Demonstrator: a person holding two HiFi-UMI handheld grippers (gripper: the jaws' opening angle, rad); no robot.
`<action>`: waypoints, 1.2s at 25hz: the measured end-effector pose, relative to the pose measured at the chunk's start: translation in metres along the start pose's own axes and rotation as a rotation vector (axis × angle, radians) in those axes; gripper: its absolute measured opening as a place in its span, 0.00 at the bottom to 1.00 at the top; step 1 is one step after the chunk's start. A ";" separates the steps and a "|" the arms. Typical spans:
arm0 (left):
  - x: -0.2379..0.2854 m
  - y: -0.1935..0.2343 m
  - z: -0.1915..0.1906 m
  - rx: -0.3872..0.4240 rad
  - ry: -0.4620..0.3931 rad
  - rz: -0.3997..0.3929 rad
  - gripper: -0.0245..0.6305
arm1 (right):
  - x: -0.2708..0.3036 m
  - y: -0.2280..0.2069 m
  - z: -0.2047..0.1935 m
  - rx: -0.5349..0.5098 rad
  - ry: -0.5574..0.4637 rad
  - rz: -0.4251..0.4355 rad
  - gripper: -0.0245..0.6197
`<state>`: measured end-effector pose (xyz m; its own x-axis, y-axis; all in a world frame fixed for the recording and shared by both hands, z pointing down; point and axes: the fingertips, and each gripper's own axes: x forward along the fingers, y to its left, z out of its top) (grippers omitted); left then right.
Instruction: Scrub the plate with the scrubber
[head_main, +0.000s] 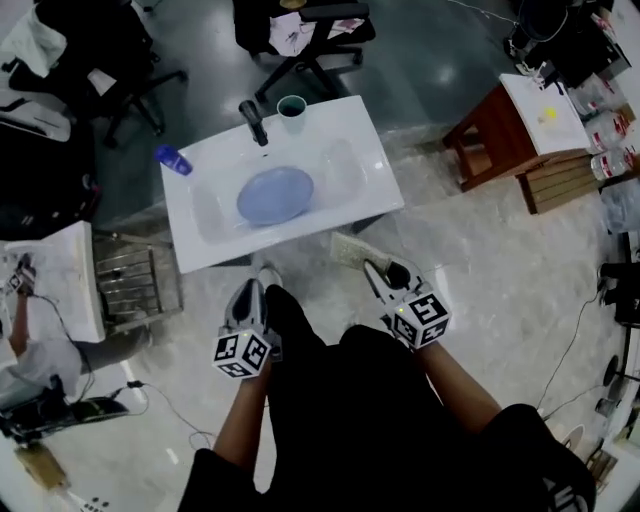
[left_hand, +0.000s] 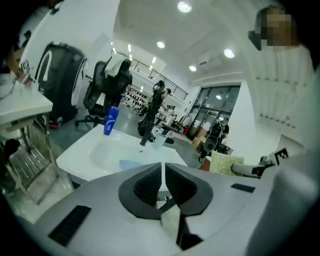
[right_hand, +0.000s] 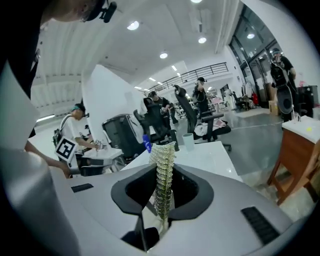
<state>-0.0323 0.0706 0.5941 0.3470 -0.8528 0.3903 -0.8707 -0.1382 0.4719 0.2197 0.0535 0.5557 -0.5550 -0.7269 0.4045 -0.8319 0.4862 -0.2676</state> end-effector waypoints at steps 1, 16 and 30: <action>-0.015 -0.021 -0.006 0.031 -0.018 0.019 0.06 | -0.012 0.000 -0.001 -0.021 -0.004 0.022 0.14; -0.105 -0.138 -0.044 0.296 -0.072 0.098 0.05 | -0.118 0.027 -0.003 -0.091 -0.071 0.048 0.14; -0.150 -0.172 -0.097 0.295 -0.066 0.034 0.05 | -0.148 0.066 -0.033 -0.090 -0.081 0.157 0.14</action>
<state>0.0990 0.2711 0.5309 0.3011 -0.8888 0.3454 -0.9484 -0.2415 0.2055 0.2471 0.2093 0.5065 -0.6795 -0.6732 0.2916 -0.7333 0.6359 -0.2408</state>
